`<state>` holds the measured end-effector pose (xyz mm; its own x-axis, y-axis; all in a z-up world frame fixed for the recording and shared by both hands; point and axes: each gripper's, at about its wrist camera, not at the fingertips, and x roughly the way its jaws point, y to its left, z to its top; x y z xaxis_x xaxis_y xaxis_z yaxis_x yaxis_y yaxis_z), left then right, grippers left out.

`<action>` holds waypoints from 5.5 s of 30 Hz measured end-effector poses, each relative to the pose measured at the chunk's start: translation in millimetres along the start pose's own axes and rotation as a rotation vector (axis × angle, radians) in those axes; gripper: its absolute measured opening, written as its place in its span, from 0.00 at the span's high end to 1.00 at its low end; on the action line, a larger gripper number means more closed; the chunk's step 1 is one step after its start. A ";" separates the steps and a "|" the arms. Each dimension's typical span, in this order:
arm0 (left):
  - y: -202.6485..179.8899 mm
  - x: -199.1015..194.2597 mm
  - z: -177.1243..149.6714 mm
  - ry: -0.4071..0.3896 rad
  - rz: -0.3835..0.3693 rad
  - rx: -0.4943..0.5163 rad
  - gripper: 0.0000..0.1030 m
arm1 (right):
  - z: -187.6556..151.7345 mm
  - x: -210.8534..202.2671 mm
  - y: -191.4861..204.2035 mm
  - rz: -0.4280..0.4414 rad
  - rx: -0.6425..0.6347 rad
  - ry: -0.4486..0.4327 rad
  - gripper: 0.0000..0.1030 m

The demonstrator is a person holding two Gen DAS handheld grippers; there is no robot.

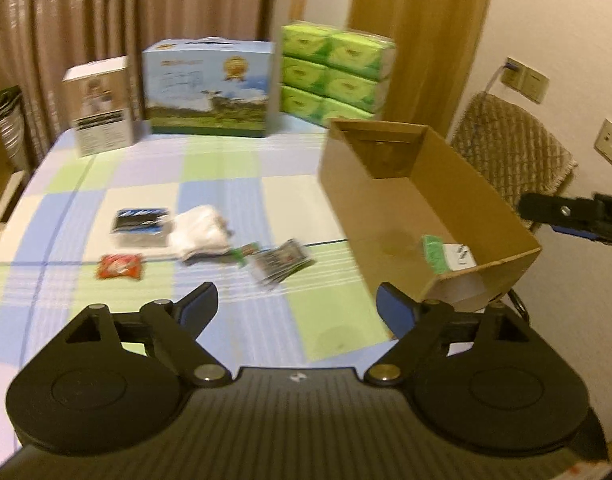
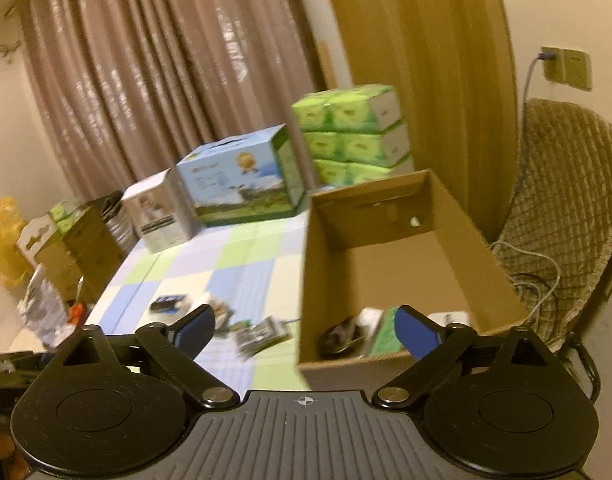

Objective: Organize objects

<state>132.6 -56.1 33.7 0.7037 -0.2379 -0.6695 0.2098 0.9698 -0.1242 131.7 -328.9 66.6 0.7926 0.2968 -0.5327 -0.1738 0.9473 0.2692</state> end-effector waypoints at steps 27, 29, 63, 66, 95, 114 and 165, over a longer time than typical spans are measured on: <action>93.6 -59.1 -40.8 -0.041 0.185 -0.146 0.01 | -47.1 17.5 81.7 0.100 -0.080 0.110 0.02; 96.8 -58.9 -41.9 -0.040 0.189 -0.149 0.01 | -48.5 20.8 83.7 0.101 -0.084 0.116 0.02; 164.8 91.9 -28.1 0.019 0.194 -0.126 0.01 | -69.8 219.0 80.7 0.005 -0.063 0.193 0.30; 165.4 110.9 -26.5 0.022 0.186 -0.112 0.01 | -68.6 237.5 74.5 -0.005 -0.025 0.198 0.30; 177.8 141.8 -23.9 0.031 0.167 -0.098 0.01 | -84.6 303.0 103.7 0.224 -0.203 0.396 0.67; 134.6 205.7 -20.6 0.063 -0.030 0.141 0.50 | -74.9 293.0 69.2 0.050 -0.137 0.354 0.68; 102.7 145.5 -45.8 0.099 0.038 0.096 0.80 | -97.2 210.0 92.5 0.024 -0.263 0.279 0.67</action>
<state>225.4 11.4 -110.0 0.6430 -0.1899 -0.7419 0.2514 0.9674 -0.0297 225.3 -167.2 -98.4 0.6029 0.3065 -0.7366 -0.3633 0.9275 0.0886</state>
